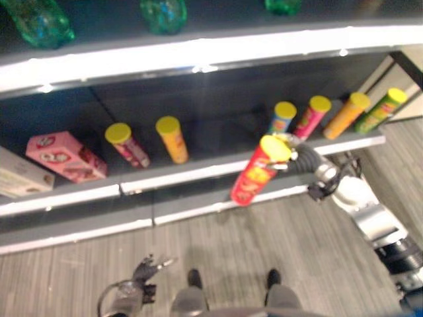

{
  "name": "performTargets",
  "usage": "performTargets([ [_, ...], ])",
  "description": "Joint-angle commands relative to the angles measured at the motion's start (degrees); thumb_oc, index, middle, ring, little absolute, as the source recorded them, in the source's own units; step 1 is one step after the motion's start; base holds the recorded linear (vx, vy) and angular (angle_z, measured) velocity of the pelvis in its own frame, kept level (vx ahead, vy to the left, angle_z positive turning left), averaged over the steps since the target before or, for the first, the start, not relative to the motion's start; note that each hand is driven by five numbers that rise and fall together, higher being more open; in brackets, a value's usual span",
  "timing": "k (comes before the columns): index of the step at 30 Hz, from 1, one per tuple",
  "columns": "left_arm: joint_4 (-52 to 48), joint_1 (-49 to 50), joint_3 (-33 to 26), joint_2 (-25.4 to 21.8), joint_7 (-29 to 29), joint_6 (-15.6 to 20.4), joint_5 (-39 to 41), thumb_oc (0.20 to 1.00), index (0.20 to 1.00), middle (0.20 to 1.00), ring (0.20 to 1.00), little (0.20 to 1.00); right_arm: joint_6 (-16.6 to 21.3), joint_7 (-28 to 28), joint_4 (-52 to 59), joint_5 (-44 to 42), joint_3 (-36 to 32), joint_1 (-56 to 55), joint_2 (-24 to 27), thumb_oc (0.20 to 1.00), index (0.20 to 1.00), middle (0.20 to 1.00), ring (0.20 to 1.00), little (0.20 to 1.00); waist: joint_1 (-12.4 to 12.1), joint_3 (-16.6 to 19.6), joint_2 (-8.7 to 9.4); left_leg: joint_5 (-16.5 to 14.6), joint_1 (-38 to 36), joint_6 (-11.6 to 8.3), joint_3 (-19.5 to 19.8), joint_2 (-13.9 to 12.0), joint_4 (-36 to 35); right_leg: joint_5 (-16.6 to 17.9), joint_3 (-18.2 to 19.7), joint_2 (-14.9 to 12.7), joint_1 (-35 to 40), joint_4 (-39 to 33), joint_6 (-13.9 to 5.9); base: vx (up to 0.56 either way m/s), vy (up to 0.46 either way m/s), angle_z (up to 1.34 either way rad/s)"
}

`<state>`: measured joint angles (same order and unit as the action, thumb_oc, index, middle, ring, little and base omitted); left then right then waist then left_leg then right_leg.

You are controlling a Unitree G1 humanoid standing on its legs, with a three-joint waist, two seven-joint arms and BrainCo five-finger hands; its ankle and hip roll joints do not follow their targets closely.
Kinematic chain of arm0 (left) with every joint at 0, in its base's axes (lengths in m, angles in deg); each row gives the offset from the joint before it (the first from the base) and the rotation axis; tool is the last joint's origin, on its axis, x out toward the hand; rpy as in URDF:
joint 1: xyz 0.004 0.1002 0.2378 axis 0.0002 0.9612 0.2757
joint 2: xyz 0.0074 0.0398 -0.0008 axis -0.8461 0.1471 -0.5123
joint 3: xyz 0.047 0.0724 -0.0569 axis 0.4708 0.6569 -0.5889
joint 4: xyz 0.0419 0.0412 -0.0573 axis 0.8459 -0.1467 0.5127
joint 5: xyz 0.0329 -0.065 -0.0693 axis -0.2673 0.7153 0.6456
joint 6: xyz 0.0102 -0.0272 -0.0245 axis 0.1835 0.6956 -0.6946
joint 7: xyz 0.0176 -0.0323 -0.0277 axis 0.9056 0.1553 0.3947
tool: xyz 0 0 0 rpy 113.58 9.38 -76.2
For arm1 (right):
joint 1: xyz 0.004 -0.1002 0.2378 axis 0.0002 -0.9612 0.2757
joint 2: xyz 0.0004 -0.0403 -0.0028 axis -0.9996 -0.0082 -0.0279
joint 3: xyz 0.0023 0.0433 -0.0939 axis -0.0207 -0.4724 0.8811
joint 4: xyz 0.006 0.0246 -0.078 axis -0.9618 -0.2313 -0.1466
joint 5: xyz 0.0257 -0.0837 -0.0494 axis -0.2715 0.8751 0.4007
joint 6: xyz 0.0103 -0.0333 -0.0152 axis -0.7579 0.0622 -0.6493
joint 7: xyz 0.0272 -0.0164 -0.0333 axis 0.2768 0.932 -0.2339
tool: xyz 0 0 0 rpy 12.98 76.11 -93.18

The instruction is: Put the goods on the table back onto the shelves and tidy them up.

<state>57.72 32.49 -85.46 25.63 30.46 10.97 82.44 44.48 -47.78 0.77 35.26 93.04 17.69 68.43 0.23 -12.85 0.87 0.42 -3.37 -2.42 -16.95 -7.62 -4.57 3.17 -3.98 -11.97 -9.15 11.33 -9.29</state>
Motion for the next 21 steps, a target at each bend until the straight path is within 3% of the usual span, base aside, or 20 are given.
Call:
performTargets([
  [1,2.58,0.04,0.52,-0.33,-1.35,0.38,-0.69,1.0,1.0,1.0,1.0,1.0,2.61,1.29,1.17,0.21,0.2,5.53,3.2,0.2,0.2,0.2,0.2,0.2,0.93,-0.35,-1.68,-0.93,0.9,-3.05,4.88,1.5,-0.43,-4.28,-0.79,2.58,3.27,-9.9,-1.83,0.2,-0.065,0.11],
  [5,2.6,0.63,1.59,0.72,-1.11,0.79,-0.94,1.0,1.0,1.0,1.0,1.0,2.46,2.46,2.52,2.58,-0.34,6.07,4.35,0.2,0.2,0.2,0.2,0.2,-0.32,0.01,-0.51,-0.62,0.54,-3.33,6.34,2.3,-0.43,-4.02,-1.33,1.87,7.22,-11.66,-2.36,0.09,-0.093,0.78],
  [12,4.19,2.5,1.32,2.36,-1.58,0.38,-1.32,1.0,1.0,1.0,1.0,1.0,2.2,3.65,0.31,5.23,0.66,7.69,3.61,0.2,0.2,0.2,0.2,0.2,-1.05,1.48,-1.44,-1.1,-0.29,-4.06,7.02,2.11,-0.43,-4.55,-5.17,1.55,12.11,-13.82,-1.97,0.09,-0.05,0.25],
  [21,5.4,3.75,1.51,3.1,-3.22,-0.13,-1.26,1.0,1.0,1.0,1.0,1.0,1.45,9.87,-3.2,15.02,1.71,11.3,0.74,0.2,0.2,0.2,0.2,0.2,-2.36,0.72,-2.92,-1.16,-0.02,-4.22,7.53,2.43,-0.43,-5.68,-6.2,0.72,12.42,-12.19,-1.87,0.02,-0.007,0.14],
])
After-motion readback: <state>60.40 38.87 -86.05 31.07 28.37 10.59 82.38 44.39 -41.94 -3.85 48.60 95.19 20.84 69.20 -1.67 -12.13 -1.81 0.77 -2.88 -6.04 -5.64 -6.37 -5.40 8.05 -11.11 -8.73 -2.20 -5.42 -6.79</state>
